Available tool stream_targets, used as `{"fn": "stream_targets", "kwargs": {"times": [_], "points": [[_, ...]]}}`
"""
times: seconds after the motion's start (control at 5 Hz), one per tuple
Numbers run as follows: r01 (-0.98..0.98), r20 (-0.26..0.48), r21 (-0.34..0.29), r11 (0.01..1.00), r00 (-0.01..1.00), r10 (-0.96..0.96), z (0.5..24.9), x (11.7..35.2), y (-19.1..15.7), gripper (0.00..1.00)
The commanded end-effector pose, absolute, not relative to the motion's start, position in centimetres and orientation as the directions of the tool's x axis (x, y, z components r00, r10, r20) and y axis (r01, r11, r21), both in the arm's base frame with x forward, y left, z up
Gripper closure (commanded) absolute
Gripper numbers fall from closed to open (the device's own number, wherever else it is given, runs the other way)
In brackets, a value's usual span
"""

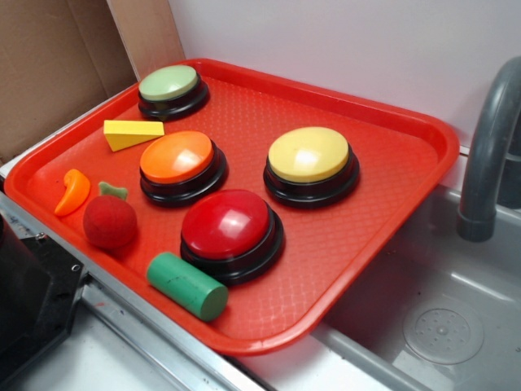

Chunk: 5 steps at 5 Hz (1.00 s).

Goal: Push the green button.

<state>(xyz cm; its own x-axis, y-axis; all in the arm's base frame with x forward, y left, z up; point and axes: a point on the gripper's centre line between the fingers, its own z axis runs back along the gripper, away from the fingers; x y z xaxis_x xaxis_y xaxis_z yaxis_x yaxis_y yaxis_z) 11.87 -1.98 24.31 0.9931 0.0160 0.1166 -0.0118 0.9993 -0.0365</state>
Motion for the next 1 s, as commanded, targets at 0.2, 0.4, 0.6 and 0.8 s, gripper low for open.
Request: {"fn": "stream_targets", "kwargs": {"times": [0.2,0.4,0.6,0.8], "points": [[-0.201,0.007,-0.012,0.980,0.980,0.201,20.6,16.3,1.4,0.00],[-0.319,0.062,0.058,0.946,0.947,0.315,19.7,19.1,3.8,0.00],[-0.375,0.168,0.069,0.925,0.918,0.360,18.3,22.0,6.2,0.00],[-0.426,0.195,0.084,0.901,0.894,0.404,15.5,23.3,9.4,0.00]]}}
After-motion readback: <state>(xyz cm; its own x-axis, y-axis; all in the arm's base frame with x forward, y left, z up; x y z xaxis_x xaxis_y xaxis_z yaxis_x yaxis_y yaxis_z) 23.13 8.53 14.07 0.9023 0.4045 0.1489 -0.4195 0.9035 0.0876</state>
